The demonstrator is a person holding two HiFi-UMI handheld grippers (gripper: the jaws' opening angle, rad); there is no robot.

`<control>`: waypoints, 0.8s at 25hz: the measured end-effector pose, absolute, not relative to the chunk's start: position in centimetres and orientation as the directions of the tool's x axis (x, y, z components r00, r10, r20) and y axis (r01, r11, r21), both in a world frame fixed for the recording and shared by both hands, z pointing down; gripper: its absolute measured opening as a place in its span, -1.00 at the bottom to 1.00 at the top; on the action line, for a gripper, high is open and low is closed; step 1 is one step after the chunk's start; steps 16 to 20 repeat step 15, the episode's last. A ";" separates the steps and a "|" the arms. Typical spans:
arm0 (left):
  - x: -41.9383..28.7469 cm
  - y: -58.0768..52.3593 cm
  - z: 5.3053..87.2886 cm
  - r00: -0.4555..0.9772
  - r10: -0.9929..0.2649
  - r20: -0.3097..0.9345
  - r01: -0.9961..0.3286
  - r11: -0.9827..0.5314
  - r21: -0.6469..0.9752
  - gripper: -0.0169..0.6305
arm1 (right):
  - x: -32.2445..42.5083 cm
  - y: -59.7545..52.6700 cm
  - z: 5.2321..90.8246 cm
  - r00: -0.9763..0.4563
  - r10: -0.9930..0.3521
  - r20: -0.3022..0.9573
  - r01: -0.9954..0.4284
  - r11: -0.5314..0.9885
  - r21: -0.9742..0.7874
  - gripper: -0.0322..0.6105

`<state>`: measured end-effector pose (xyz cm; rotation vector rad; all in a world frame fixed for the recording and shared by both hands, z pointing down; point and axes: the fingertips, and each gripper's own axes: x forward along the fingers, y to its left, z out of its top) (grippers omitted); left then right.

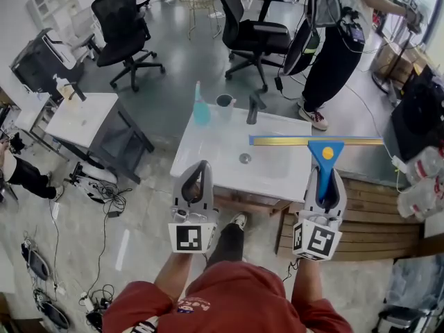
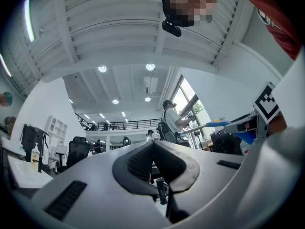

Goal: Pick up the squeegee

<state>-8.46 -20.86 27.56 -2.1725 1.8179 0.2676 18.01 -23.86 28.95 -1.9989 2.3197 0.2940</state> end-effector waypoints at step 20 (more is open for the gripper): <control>-8.8 -20.7 27.9 0.180 -0.931 -0.317 -0.982 -0.151 -0.112 -0.90 | 17.6 -24.0 29.3 -0.168 -0.971 -0.169 -0.983 0.154 0.096 -0.45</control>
